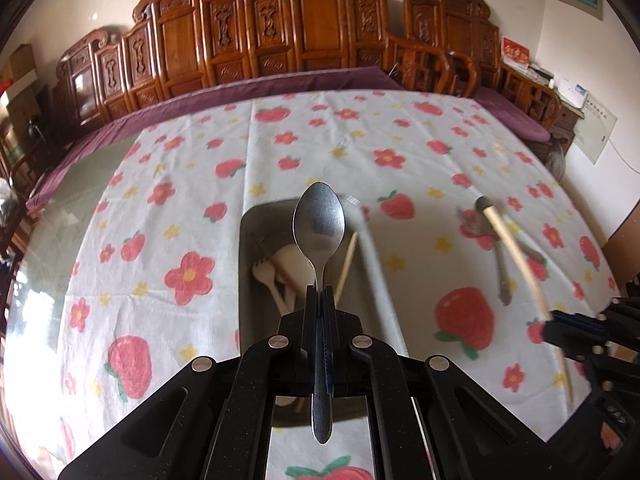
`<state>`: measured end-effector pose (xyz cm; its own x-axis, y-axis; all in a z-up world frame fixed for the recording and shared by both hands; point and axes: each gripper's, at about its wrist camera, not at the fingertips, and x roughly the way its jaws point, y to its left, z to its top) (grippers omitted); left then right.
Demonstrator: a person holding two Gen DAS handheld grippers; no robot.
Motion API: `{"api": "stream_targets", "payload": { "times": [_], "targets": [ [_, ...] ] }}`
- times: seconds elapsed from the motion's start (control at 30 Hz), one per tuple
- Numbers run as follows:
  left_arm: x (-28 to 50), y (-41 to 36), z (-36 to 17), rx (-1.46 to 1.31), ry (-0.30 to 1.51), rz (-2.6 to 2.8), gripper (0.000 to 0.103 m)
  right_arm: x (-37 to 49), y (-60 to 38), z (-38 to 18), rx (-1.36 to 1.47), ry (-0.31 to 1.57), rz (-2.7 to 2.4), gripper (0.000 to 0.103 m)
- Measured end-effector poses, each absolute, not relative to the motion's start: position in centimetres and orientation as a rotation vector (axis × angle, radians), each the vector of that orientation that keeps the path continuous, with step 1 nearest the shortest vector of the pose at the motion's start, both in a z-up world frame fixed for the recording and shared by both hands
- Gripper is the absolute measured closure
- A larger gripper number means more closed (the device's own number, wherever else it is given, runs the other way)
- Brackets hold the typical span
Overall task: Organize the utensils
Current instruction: 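Carry the steel spoon over the metal tray and open the left gripper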
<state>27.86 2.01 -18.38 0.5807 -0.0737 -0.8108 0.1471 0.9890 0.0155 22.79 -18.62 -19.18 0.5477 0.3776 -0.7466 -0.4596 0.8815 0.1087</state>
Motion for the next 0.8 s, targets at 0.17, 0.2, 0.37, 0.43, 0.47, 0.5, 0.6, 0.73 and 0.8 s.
{"api": "stream_targets", "payload": {
  "times": [0.17, 0.2, 0.37, 0.43, 0.47, 0.5, 0.6, 0.73, 0.8],
  "targets": [
    [29.6, 2.9, -21.6, 0.068, 1.01, -0.117, 0.101, 23.2, -18.7, -20.1, -0.099, 0.875, 0.5, 0.097],
    [29.9, 3.0, -22.2, 0.067, 1.022, -0.116, 0.101, 23.3, -18.8, -20.3, -0.099, 0.88, 0.499, 0.097],
    [30.8, 3.3, -24.2, 0.044, 1.062, -0.109, 0.101, 23.6, -19.3, -21.1, -0.063, 0.897, 0.499, 0.097],
    [31.1, 3.1, -24.8, 0.042, 1.079, -0.111, 0.101, 23.7, -19.3, -21.3, -0.064, 0.897, 0.494, 0.097],
    [31.2, 2.9, -25.0, 0.047, 1.09, -0.114, 0.101, 23.7, -19.3, -21.5, -0.062, 0.899, 0.494, 0.097],
    [31.3, 2.8, -25.3, 0.052, 1.103, -0.116, 0.101, 23.7, -19.3, -21.6, -0.064, 0.901, 0.493, 0.097],
    [31.3, 2.7, -25.4, 0.055, 1.113, -0.112, 0.1, 23.7, -19.3, -21.7, -0.067, 0.905, 0.492, 0.097],
    [30.8, 2.9, -24.7, 0.046, 1.104, -0.124, 0.1, 23.7, -19.2, -21.7, -0.068, 0.904, 0.492, 0.097],
    [30.4, 3.1, -24.2, 0.049, 1.094, -0.129, 0.099, 23.7, -18.9, -21.6, -0.072, 0.902, 0.493, 0.097]
  ]
}}
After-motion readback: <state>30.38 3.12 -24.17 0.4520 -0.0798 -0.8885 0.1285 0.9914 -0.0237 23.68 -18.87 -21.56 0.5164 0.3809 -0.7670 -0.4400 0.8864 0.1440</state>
